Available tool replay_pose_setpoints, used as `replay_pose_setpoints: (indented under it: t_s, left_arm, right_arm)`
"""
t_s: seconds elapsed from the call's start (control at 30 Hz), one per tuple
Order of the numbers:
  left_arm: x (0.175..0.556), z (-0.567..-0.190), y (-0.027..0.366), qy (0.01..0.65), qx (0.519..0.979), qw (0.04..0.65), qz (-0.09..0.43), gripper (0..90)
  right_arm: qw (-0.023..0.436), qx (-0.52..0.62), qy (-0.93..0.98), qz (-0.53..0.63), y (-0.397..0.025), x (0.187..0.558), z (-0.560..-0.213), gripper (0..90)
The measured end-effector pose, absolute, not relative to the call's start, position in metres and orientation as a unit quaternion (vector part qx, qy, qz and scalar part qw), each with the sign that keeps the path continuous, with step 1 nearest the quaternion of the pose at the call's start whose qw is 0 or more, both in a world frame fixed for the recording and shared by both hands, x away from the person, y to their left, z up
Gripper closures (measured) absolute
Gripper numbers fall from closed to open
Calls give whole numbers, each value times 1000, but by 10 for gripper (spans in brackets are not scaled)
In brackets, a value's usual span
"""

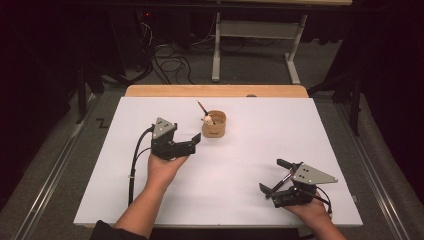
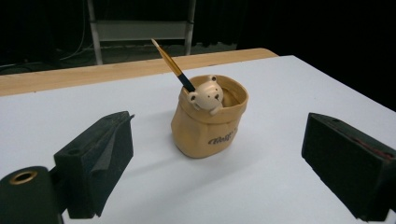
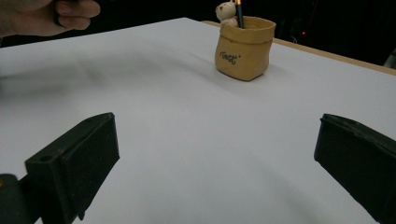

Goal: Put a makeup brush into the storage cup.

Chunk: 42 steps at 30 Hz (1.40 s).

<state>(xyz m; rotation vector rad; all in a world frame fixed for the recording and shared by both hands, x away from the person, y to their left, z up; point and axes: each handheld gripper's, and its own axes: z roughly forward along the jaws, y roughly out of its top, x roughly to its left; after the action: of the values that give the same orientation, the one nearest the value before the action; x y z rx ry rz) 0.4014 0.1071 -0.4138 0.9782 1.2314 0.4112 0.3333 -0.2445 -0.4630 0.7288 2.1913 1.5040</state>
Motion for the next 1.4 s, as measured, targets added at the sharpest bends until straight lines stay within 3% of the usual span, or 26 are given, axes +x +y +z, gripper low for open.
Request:
replay_pose_setpoints:
  t_s: [0.43,0.73,0.93,1.23,1.4]
  left_arm:
    - [365,-423,119,539,443,693,181,96]
    - [336,-451,126,528,449,701,171,96]
    - [322,-463,117,510,482,692,172,7]
    - [324,-465,123,515,464,706,148,4]
    - [325,-467,124,508,469,704,160,6]
  right_arm:
    - [192,261,779,536,-245,333,-463,3]
    - [194,263,779,535,-246,333,-464,3]
    - [199,275,776,532,-249,334,-465,3]
    - [212,290,772,525,-254,338,-465,3]
    - [223,300,770,516,-255,338,-465,3]
